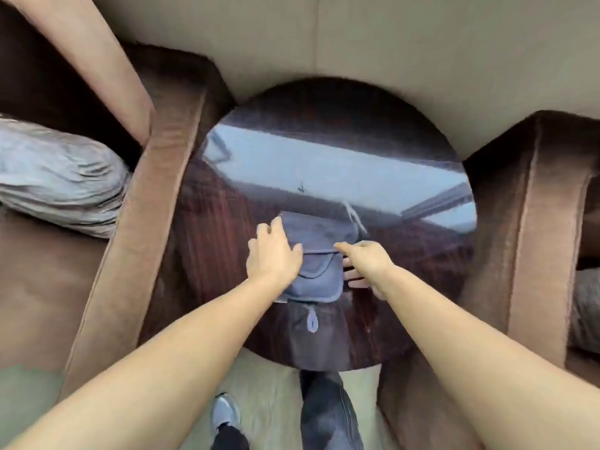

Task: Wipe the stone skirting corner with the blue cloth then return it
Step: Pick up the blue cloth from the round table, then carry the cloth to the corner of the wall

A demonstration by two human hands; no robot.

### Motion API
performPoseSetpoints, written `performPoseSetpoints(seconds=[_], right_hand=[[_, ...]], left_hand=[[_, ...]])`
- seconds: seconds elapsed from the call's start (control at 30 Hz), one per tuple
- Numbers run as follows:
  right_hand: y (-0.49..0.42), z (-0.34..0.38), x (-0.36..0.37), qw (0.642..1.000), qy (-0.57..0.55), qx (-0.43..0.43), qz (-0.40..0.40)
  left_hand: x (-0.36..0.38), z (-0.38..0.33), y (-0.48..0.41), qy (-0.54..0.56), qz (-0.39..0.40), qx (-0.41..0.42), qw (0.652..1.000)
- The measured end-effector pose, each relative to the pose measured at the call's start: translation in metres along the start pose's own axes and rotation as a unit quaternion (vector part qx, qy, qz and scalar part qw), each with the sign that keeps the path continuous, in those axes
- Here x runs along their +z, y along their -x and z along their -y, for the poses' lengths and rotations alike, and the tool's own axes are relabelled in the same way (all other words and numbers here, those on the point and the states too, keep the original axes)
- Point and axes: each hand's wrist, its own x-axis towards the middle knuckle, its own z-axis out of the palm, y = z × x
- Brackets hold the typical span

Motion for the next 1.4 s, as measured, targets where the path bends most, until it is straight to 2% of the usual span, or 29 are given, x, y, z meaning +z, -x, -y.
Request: performPoseSetpoints(seconds=[0.07, 0.17, 0.27, 0.37, 0.47, 0.63, 0.87, 0.9, 1.07, 1.23, 1.3, 1.4], right_hand=[[-0.014, -0.002, 0.01, 0.997, -0.031, -0.017, -0.068], [-0.023, -0.008, 0.02, 0.992, -0.087, -0.008, -0.089], [-0.012, -0.007, 0.029, 0.985, -0.163, 0.017, -0.044], [0.009, -0.005, 0.046, 0.981, -0.196, 0.01, 0.003], [0.047, 0.004, 0.085, 0.985, -0.168, -0.03, 0.025], [0.126, 0.012, 0.187, 0.986, -0.092, -0.114, 0.075], [0.299, -0.039, 0.381, 0.963, -0.032, -0.198, 0.181], [0.306, -0.044, 0.39, 0.961, -0.04, -0.203, 0.184], [0.4, -0.075, 0.517, 0.935, 0.028, -0.21, 0.284], [0.438, -0.052, 0.593, 0.896, 0.088, -0.289, 0.325], [0.449, -0.036, 0.624, 0.884, 0.111, -0.314, 0.327], [0.456, -0.014, 0.669, 0.879, 0.122, -0.334, 0.318]], left_hand=[[0.008, 0.007, -0.008, 0.062, -0.051, -0.063, 0.995], [0.014, 0.021, -0.016, 0.157, -0.023, -0.153, 0.975], [0.007, 0.039, -0.009, 0.213, 0.022, -0.132, 0.968], [-0.007, 0.067, 0.008, 0.246, 0.032, -0.065, 0.966], [-0.041, 0.117, 0.039, 0.263, 0.009, -0.032, 0.964], [-0.104, 0.221, 0.112, 0.309, -0.049, -0.027, 0.95], [-0.207, 0.417, 0.311, 0.401, -0.156, -0.07, 0.9], [-0.211, 0.425, 0.318, 0.402, -0.162, -0.064, 0.899], [-0.255, 0.538, 0.44, 0.431, -0.241, -0.142, 0.858], [-0.284, 0.6, 0.466, 0.468, -0.312, -0.158, 0.811], [-0.302, 0.623, 0.466, 0.479, -0.328, -0.151, 0.8], [-0.336, 0.659, 0.461, 0.483, -0.324, -0.135, 0.803]])
